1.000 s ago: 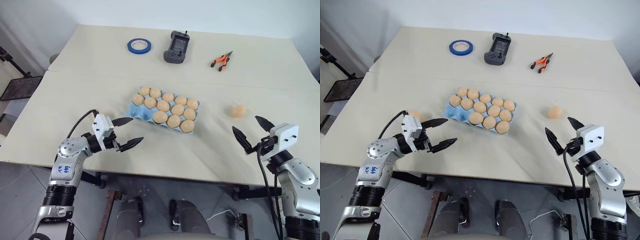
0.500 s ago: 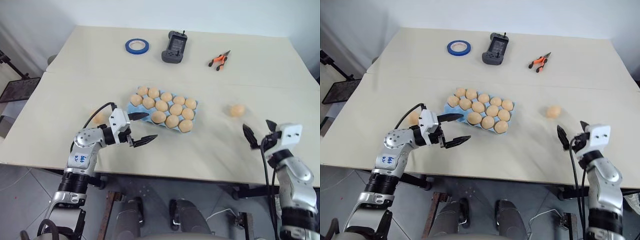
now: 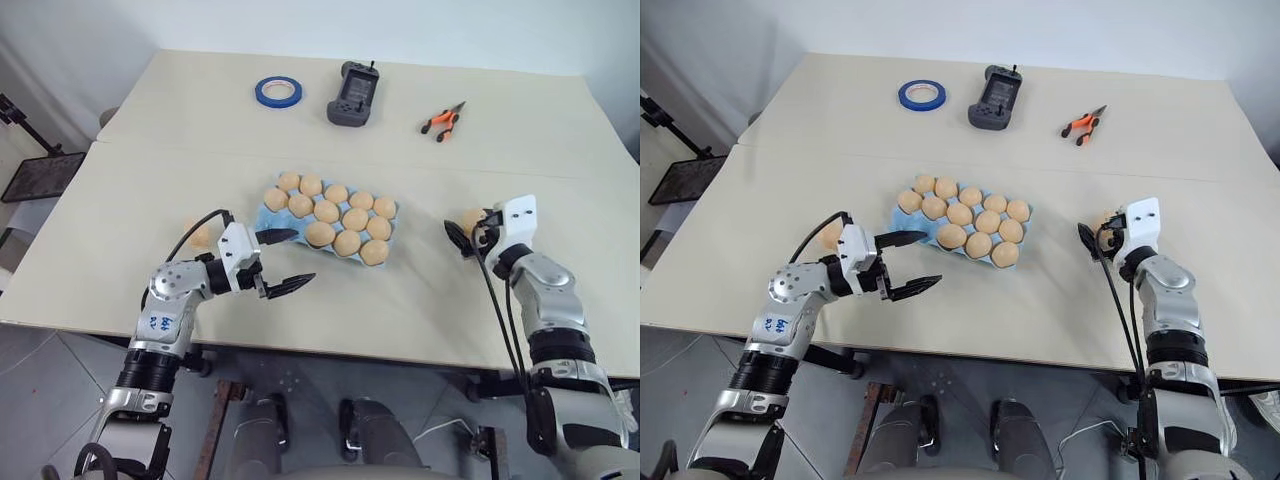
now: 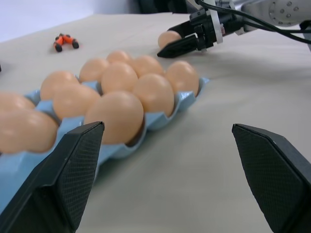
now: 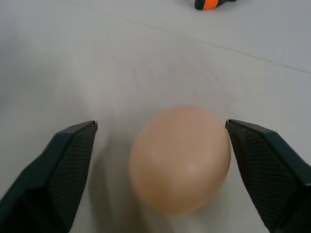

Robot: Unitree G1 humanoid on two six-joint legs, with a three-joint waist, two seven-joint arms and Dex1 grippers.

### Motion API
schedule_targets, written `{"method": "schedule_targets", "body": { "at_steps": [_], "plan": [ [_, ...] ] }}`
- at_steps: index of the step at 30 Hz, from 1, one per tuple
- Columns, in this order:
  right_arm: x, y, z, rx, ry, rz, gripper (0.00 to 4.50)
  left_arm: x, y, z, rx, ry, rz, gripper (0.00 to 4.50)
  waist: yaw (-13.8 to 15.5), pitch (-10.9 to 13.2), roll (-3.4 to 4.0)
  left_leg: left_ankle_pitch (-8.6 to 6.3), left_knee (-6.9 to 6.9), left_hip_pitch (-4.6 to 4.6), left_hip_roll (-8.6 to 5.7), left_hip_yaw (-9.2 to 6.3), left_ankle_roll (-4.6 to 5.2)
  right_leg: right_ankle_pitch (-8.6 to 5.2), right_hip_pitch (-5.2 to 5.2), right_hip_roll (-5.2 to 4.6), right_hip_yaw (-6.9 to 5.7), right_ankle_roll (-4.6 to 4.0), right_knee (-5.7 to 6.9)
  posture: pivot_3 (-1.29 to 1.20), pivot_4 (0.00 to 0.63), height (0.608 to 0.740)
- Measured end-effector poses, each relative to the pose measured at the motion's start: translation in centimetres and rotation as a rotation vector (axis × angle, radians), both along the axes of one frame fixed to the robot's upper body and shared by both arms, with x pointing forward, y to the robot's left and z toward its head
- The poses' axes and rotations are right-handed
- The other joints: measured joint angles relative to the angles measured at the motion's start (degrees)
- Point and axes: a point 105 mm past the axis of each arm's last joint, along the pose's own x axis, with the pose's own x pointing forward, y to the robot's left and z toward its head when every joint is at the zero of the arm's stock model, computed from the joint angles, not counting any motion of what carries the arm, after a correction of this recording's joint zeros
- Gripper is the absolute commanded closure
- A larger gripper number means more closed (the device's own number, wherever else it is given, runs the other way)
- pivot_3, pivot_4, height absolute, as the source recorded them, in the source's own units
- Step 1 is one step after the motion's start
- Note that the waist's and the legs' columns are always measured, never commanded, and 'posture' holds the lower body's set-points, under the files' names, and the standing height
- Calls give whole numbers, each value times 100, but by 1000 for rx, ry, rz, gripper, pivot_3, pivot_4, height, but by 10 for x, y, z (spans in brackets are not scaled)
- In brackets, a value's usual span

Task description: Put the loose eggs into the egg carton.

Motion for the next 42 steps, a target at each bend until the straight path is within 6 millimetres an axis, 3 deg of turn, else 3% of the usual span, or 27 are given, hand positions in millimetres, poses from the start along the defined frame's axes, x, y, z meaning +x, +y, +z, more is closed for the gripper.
{"method": "schedule_targets", "body": {
  "at_steps": [4,8,12,17,20,25,28,36,39,42],
  "plan": [
    [0,5,5,-6,-35,34,2624,0,10,4,-10,-20,51,0,-5,0,0,0,0,1,0,1,0,0,0,0,1,0,3,0,150,740],
    [0,27,12,31,-68,133,2624,0,21,6,-31,-25,117,0,-46,1,2,0,0,3,1,4,0,0,-2,0,5,0,10,0,150,740],
    [-7,86,48,70,-165,369,2624,-2,44,2,-55,0,222,0,-94,3,5,5,0,3,14,3,-8,-3,-13,10,6,-5,27,0,150,740],
    [-28,181,81,88,-181,672,2624,-13,83,1,-63,22,356,0,-93,3,5,-11,-5,2,14,-3,-43,-8,-19,-2,2,-15,34,0,150,740],
    [-44,233,86,77,-149,829,2624,-18,98,-4,-75,55,425,0,-70,2,5,-13,-16,-1,11,-4,-46,-9,-24,-10,2,-20,25,0,150,740],
    [-53,279,75,19,-90,934,2624,-21,110,-5,-85,58,502,0,-22,-2,-3,-14,-51,-18,-1,4,-46,-9,-40,-34,-6,-22,-4,0,150,740],
    [-47,292,63,-4,-70,925,2624,-23,108,-2,-88,46,516,0,-52,-8,-13,-13,-76,-23,-2,12,-46,-7,-49,-34,-6,-20,-23,0,150,740],
    [-31,292,58,-1,-83,880,22,-26,107,1,-93,32,539,0,-74,-8,-13,-7,-78,-35,6,39,-40,-9,-80,-16,3,-21,-9,0,150,740],
    [-31,286,61,13,-95,888,22,-26,107,0,-92,32,542,0,-72,-8,-14,-8,-67,-34,6,40,-44,-9,-85,-17,7,-21,9,0,150,740],
    [-46,275,77,40,-190,953,22,-26,108,1,-92,31,545,0,-60,-8,-14,-9,-64,-32,7,39,-45,-9,-82,-17,7,-21,12,0,150,740]
  ]
}}
